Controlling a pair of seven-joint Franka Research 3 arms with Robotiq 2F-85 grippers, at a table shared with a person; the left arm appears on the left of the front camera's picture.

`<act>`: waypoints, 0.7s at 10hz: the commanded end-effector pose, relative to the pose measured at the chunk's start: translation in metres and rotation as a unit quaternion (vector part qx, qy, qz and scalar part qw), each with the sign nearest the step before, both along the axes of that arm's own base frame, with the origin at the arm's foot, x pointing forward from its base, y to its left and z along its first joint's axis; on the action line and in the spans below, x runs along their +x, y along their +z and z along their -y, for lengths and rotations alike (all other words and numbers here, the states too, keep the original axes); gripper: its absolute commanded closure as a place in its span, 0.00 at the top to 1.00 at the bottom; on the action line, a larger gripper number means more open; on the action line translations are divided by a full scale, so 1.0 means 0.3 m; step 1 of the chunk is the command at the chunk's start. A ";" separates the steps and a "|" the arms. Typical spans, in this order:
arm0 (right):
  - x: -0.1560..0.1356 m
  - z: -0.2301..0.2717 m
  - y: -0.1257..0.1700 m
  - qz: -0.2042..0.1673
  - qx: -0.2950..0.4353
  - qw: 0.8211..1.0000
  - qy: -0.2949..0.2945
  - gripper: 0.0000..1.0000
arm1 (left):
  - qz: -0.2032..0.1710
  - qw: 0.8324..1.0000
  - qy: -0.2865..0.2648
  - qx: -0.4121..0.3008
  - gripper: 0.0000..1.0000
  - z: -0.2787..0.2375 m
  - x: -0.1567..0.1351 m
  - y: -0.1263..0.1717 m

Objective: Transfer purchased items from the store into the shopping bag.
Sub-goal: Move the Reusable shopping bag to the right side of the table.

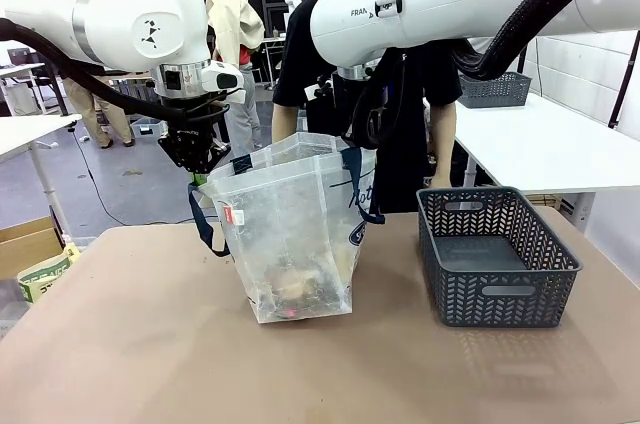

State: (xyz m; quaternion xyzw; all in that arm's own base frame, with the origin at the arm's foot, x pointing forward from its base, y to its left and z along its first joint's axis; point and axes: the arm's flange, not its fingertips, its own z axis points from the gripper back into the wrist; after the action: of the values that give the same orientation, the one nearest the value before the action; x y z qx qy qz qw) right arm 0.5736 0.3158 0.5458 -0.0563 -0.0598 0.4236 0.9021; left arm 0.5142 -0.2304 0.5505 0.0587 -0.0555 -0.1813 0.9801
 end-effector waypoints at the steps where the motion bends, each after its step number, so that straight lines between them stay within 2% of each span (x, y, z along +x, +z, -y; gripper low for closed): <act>1: 0.001 0.006 0.003 0.001 0.000 1.000 -0.004 0.00 | 0.002 1.000 0.000 0.002 0.00 -0.003 -0.003 0.002; 7: 0.001 0.006 0.003 0.001 0.000 1.000 -0.004 0.00 | 0.002 1.000 0.000 0.002 0.00 -0.003 -0.003 0.002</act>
State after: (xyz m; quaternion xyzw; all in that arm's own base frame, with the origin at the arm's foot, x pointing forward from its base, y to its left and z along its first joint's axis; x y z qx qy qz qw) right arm 0.5736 0.3158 0.5458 -0.0563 -0.0598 0.4236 0.9021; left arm 0.5142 -0.2304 0.5505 0.0587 -0.0555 -0.1813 0.9801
